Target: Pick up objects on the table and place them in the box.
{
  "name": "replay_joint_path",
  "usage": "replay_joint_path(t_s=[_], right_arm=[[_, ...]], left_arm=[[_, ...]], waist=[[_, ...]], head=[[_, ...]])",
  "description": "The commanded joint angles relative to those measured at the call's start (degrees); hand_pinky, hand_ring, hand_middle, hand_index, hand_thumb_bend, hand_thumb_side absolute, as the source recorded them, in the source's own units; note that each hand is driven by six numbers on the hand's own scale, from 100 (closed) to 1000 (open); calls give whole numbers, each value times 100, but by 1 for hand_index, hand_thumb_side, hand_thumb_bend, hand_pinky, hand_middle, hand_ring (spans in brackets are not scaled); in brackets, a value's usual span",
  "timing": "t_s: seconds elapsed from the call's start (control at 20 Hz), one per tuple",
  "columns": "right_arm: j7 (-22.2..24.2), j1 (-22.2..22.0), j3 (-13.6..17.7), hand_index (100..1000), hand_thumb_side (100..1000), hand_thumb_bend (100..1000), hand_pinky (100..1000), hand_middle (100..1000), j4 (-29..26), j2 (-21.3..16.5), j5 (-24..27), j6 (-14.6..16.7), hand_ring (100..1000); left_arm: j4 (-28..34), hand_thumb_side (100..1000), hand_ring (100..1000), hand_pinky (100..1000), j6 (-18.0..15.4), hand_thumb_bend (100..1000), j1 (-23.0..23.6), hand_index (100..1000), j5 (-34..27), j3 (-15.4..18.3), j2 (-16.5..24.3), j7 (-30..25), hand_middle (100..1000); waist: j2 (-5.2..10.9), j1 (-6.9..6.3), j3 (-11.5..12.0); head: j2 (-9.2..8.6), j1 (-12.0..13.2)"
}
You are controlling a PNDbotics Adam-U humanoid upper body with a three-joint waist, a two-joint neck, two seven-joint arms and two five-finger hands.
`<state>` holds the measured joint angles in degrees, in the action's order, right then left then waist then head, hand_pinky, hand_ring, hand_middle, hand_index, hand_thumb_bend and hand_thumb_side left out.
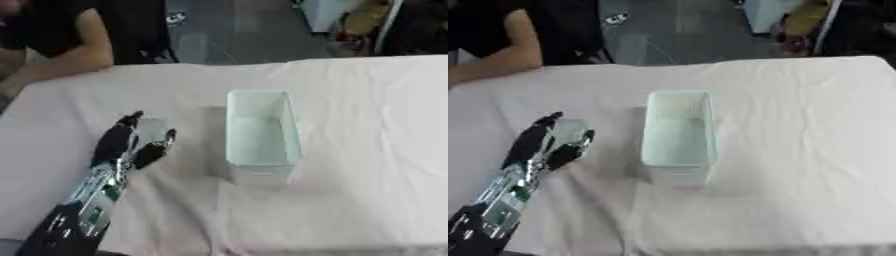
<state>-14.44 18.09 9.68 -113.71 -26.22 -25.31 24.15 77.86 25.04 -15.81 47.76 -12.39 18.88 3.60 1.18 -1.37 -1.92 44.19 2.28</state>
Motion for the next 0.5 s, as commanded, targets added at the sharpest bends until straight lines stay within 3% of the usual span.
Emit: replay_joint_path(t_s=[0.05, 0.35, 0.5], right_arm=[[14, 70, 18, 964, 665, 100, 835, 980, -88, -123, 38, 13, 967], [19, 72, 15, 964, 664, 100, 835, 980, -88, -121, 42, 15, 967], [20, 72, 16, 964, 664, 100, 835, 980, -88, -119, 44, 16, 967]], left_arm=[[-92, 787, 823, 872, 19, 532, -124, 1000, 231, 0, -8, -153, 861], [-357, 754, 792, 815, 63, 501, -234, 1000, 605, 20, -141, -478, 842], [-490, 666, 737, 714, 94, 423, -288, 1000, 725, 50, -217, -543, 803]], waist=[[54, 1, 9], [58, 1, 18], [56, 4, 19]], head=[[-7, 60], [-7, 69], [-7, 69]])
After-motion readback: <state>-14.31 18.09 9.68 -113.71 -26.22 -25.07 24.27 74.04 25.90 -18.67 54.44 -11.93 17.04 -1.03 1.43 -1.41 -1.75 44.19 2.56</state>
